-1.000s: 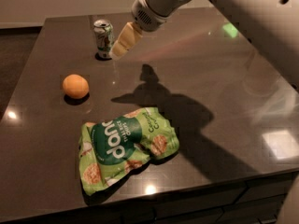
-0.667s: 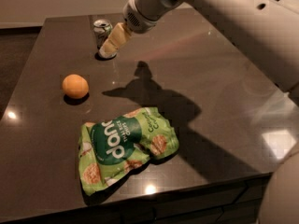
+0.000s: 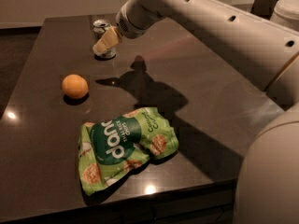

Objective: Move 7up can near green rice chip bag

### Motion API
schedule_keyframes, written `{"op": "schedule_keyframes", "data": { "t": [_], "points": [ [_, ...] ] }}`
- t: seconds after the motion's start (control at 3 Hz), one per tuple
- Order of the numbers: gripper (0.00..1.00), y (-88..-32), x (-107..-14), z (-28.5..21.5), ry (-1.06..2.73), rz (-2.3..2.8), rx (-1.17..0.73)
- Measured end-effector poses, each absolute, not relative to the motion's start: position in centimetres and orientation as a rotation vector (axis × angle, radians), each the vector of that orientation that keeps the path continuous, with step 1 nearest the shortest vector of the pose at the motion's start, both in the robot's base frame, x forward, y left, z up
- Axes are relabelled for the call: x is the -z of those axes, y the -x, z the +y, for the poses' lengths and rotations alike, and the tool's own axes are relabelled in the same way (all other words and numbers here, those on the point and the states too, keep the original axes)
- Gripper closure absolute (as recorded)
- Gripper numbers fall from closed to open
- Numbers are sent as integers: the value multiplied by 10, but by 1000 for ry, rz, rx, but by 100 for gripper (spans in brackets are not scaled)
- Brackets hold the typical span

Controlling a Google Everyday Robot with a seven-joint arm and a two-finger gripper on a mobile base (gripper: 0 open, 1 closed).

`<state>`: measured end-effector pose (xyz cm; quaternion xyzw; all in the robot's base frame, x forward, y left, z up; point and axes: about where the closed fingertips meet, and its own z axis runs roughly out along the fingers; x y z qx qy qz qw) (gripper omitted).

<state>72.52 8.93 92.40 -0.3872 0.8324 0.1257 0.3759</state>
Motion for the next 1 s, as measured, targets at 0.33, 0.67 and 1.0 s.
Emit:
{"op": "schedule_keyframes", "data": {
  "t": [0.33,0.67,1.0],
  "points": [
    [0,-727,-924,91,998,2131,-309],
    [0,-741,-918,98,999,2119,-302],
    [0,-756,-912,105,975,2107,-322]
  ]
}}
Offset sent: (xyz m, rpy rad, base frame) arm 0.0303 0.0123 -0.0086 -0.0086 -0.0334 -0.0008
